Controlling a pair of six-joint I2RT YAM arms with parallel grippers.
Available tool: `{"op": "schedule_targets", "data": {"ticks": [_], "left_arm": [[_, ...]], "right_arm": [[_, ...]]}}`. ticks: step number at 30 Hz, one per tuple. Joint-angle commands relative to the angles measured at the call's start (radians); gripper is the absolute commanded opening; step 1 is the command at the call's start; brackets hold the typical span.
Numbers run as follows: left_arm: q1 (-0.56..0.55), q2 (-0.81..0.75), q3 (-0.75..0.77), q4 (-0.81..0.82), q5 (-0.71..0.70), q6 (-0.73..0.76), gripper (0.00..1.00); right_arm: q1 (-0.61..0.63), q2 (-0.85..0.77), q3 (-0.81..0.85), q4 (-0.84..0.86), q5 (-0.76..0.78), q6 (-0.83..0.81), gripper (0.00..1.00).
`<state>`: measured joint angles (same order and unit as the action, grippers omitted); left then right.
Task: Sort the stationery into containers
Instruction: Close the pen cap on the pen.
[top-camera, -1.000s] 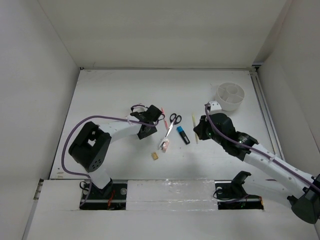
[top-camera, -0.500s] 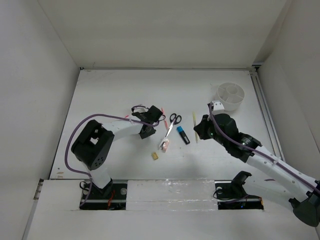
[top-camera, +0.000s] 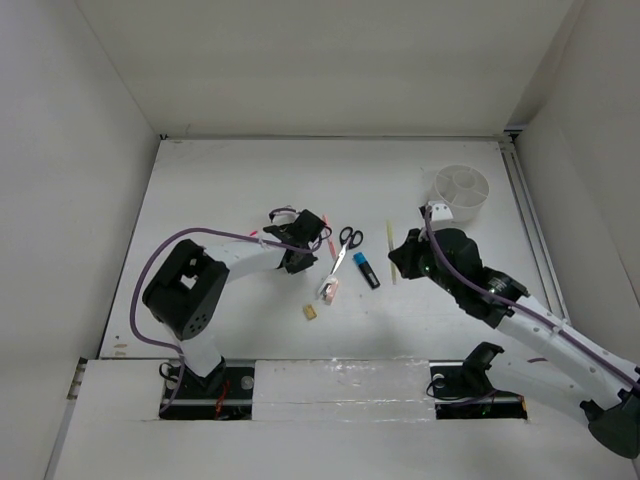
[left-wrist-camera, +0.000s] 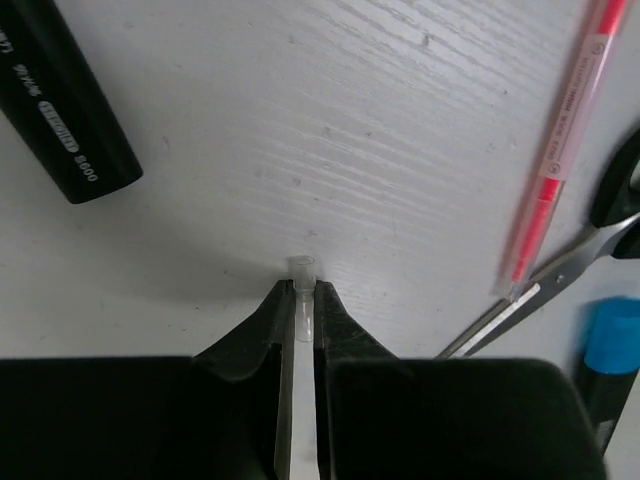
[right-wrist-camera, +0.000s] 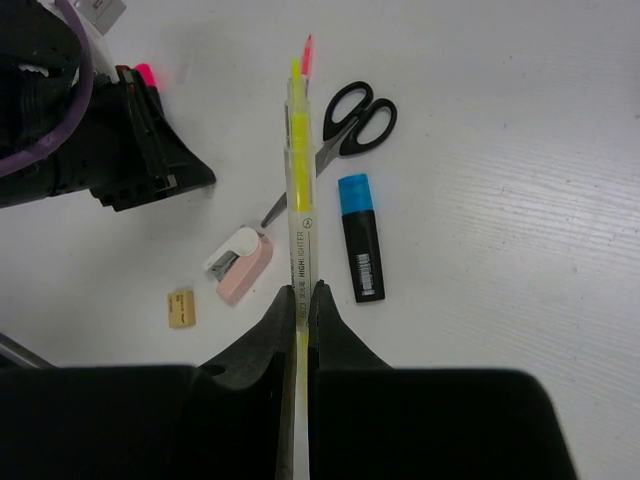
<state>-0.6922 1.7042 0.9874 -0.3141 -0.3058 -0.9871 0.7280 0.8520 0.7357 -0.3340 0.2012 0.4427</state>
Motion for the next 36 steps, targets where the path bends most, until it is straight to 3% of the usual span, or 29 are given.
{"op": "schedule_targets", "data": {"ticks": [1, 9, 19, 26, 36], "left_arm": [[-0.001, -0.014, -0.044, 0.010, 0.103, 0.070, 0.00], [-0.001, -0.303, -0.013, 0.081, 0.125, 0.182, 0.00], [-0.001, -0.596, -0.058, 0.317, 0.146, 0.303, 0.00], [-0.001, -0.755, -0.153, 0.497, 0.250, 0.347, 0.00], [-0.001, -0.824, -0.213, 0.529, 0.287, 0.366, 0.00]], "right_arm": [[0.010, 0.005, -0.015, 0.062, -0.034, 0.010, 0.00], [0.019, -0.004, -0.133, 0.226, -0.229, 0.054, 0.00], [0.095, 0.065, -0.251, 0.696, -0.505, 0.258, 0.00], [0.189, 0.194, -0.191, 0.809, -0.517, 0.289, 0.00], [0.220, 0.251, -0.145, 0.846, -0.470, 0.298, 0.00]]}}
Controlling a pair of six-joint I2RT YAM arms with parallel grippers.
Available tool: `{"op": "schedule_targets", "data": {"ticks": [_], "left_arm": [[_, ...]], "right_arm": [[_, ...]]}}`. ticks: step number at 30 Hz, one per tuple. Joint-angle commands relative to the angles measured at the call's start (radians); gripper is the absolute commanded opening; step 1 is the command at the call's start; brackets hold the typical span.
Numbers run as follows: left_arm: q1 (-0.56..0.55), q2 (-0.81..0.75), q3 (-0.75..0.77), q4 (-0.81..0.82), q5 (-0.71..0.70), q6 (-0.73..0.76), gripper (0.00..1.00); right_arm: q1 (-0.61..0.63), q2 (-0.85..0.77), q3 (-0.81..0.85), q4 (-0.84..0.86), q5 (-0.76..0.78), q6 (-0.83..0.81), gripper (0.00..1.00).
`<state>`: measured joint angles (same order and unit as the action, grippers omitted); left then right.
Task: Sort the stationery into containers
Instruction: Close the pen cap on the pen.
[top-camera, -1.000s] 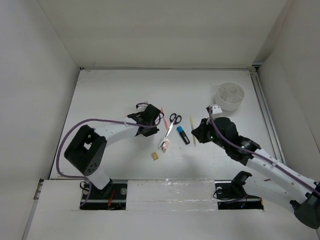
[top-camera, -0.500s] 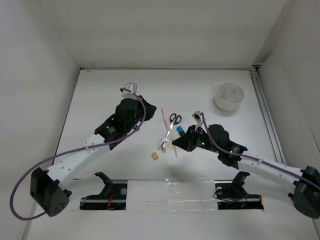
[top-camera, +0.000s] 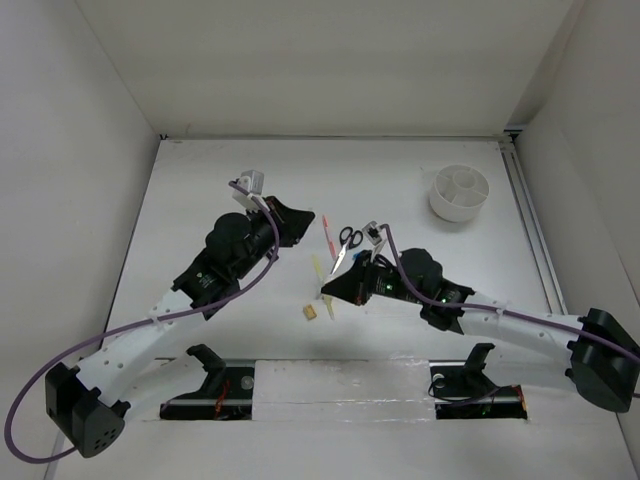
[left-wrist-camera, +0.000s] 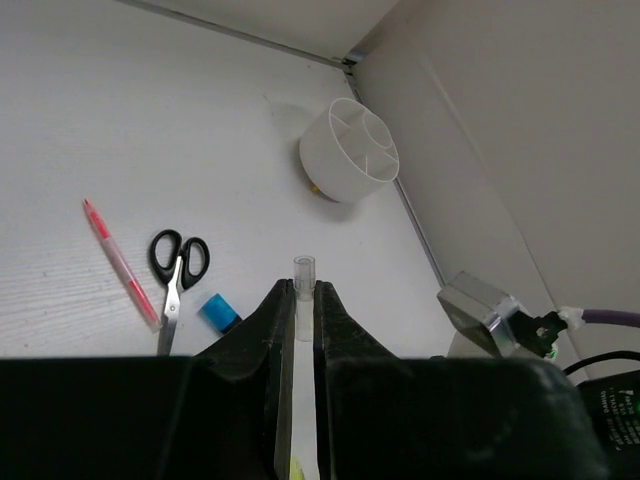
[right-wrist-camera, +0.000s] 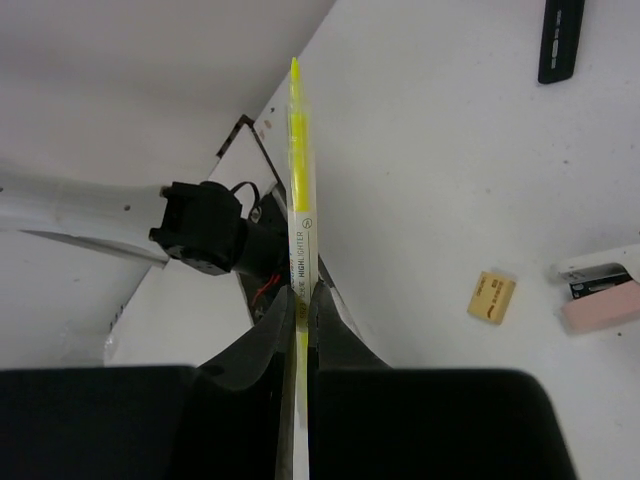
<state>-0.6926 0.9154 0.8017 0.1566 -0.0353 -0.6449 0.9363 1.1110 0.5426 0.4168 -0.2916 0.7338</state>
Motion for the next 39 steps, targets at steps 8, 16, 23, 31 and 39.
{"op": "schedule_targets", "data": {"ticks": [8, 16, 23, 31, 39], "left_arm": [[-0.001, -0.046, -0.048, 0.084, 0.017, 0.024, 0.00], [-0.001, -0.046, -0.058, 0.084, 0.028, 0.013, 0.00], [-0.001, -0.055, -0.068, 0.075, 0.028, 0.004, 0.00], [-0.001, -0.055, -0.078, 0.086, 0.028, -0.006, 0.00], [-0.001, -0.055, -0.078, 0.086, 0.037, -0.015, 0.00]], "right_arm": [[0.012, -0.008, 0.066, 0.096, 0.077, -0.002, 0.00], [0.012, 0.021, 0.095, 0.096, 0.109, -0.011, 0.00], [0.012, 0.021, 0.105, 0.096, 0.141, -0.011, 0.00], [0.012, 0.030, 0.114, 0.096, 0.151, -0.011, 0.00], [0.012, 0.039, 0.123, 0.096, 0.151, -0.011, 0.00]]}}
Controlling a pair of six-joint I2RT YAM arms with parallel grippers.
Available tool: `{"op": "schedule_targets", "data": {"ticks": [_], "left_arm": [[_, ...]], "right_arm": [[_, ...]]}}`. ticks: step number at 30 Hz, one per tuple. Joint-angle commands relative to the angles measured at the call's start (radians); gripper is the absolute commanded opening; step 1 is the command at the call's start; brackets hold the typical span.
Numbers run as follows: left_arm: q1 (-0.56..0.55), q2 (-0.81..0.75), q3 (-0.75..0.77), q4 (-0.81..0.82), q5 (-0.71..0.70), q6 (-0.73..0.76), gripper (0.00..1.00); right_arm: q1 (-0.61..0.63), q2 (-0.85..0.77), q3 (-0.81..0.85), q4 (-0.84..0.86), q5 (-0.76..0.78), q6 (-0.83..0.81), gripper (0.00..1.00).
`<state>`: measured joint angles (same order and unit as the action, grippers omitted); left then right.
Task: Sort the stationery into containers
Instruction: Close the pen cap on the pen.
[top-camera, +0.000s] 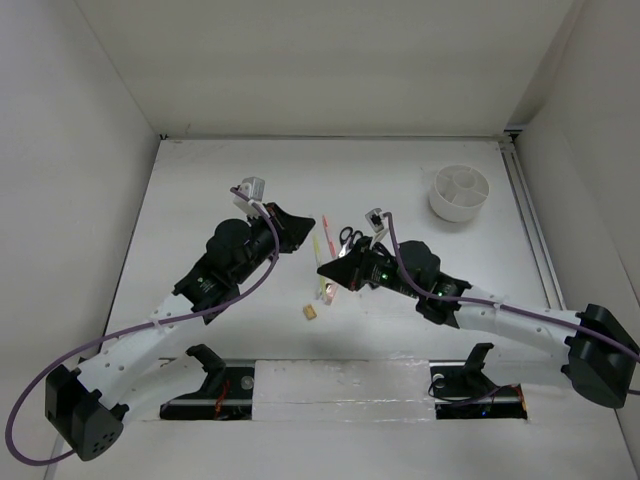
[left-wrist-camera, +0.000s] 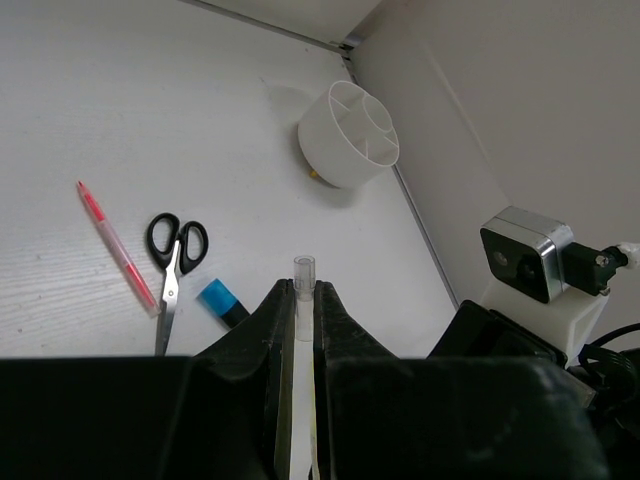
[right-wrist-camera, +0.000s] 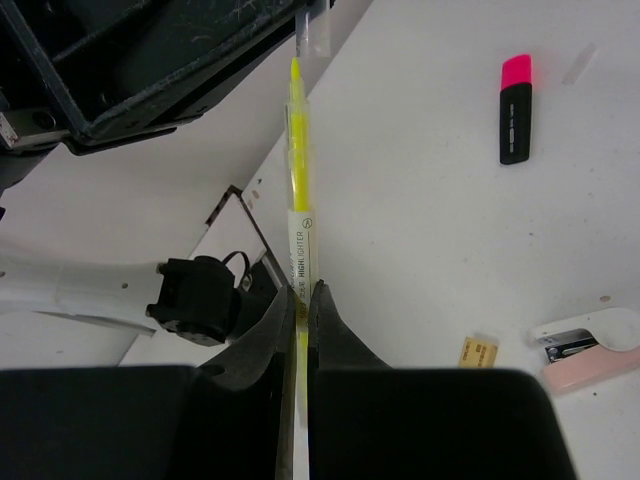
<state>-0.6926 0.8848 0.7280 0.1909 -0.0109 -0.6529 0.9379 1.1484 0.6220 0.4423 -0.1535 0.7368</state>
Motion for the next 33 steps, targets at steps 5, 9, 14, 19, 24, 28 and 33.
{"op": "schedule_targets", "data": {"ticks": [5, 9, 14, 19, 24, 28, 33], "left_arm": [[-0.001, -0.024, -0.004, 0.061, 0.023, -0.007, 0.00], [-0.001, -0.024, -0.004, 0.061, 0.023, -0.016, 0.00], [-0.001, -0.024, -0.004, 0.061, 0.023, -0.016, 0.00], [-0.001, -0.024, 0.005, 0.051, 0.023, -0.016, 0.00], [-0.001, -0.033, 0.005, 0.051, 0.014, -0.016, 0.00], [-0.001, -0.033, 0.005, 0.051, 0.003, -0.016, 0.00], [-0.001, -0.024, 0.014, 0.051, -0.007, -0.016, 0.00]], "right_arm": [[0.010, 0.002, 0.053, 0.070, 0.022, -0.014, 0.00], [0.010, 0.011, 0.053, 0.070, 0.022, -0.014, 0.00], [0.010, 0.022, 0.053, 0.070, 0.022, -0.014, 0.00], [0.010, 0.022, 0.053, 0.070, 0.032, -0.014, 0.00], [0.010, 0.011, 0.053, 0.070, 0.032, -0.014, 0.00], [0.010, 0.011, 0.053, 0.061, 0.032, -0.014, 0.00], [0.010, 0.002, 0.044, 0.061, 0.012, -0.014, 0.00]]}}
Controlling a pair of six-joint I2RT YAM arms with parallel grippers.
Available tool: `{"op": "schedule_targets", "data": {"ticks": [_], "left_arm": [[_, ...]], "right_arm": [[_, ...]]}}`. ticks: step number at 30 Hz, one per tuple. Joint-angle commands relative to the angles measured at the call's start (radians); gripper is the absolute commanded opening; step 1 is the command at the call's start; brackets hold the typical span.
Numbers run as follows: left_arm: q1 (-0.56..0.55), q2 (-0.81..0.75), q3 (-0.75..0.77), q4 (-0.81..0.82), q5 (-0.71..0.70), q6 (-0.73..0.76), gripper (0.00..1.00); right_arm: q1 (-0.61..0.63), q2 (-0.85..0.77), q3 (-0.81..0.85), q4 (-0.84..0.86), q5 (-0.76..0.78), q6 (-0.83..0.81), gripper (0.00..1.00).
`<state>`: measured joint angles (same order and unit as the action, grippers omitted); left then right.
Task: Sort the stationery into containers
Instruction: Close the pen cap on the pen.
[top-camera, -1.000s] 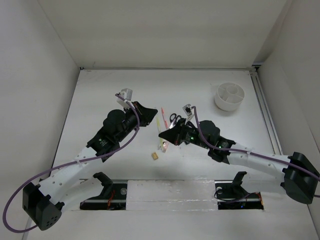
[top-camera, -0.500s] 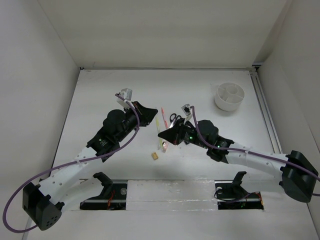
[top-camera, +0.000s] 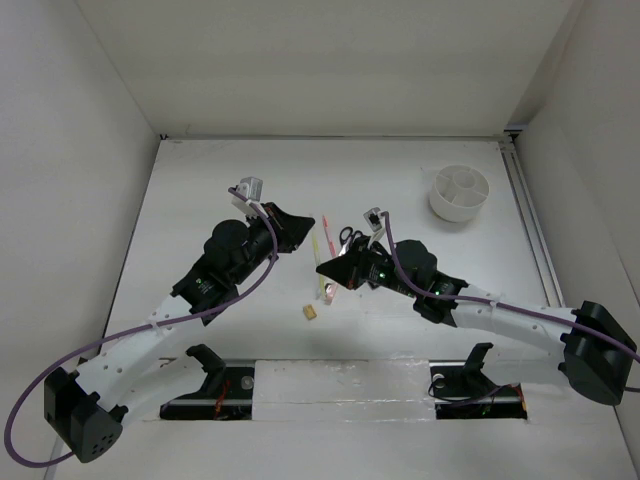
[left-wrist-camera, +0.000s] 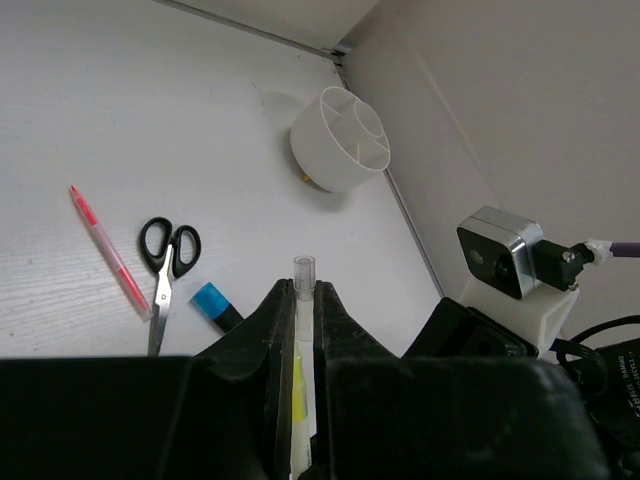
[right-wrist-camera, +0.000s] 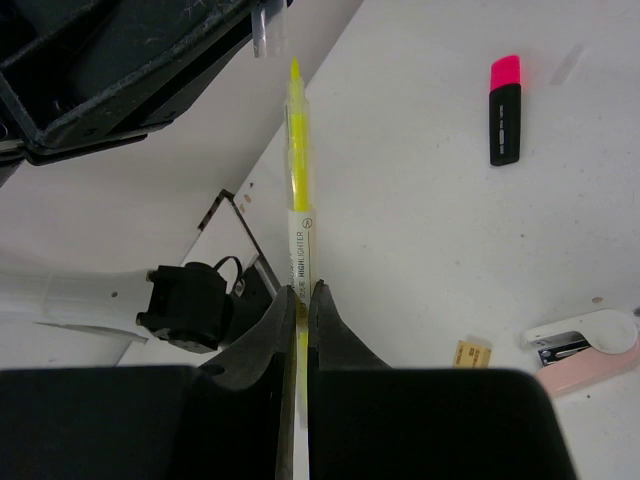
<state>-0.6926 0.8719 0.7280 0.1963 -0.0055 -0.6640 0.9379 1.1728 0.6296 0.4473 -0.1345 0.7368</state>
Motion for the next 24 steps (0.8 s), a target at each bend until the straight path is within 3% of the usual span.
{"op": "schedule_targets", "data": {"ticks": [1, 24], "left_arm": [[-0.001, -0.011, 0.014, 0.046, -0.013, -0.005, 0.00], [-0.001, 0.010, 0.014, 0.055, -0.034, -0.005, 0.00]], "right_arm": [[0.010, -0.022, 0.036, 0.056, -0.007, -0.014, 0.00], [0.010, -0.032, 0.038, 0.037, 0.013, -0.014, 0.00]]}}
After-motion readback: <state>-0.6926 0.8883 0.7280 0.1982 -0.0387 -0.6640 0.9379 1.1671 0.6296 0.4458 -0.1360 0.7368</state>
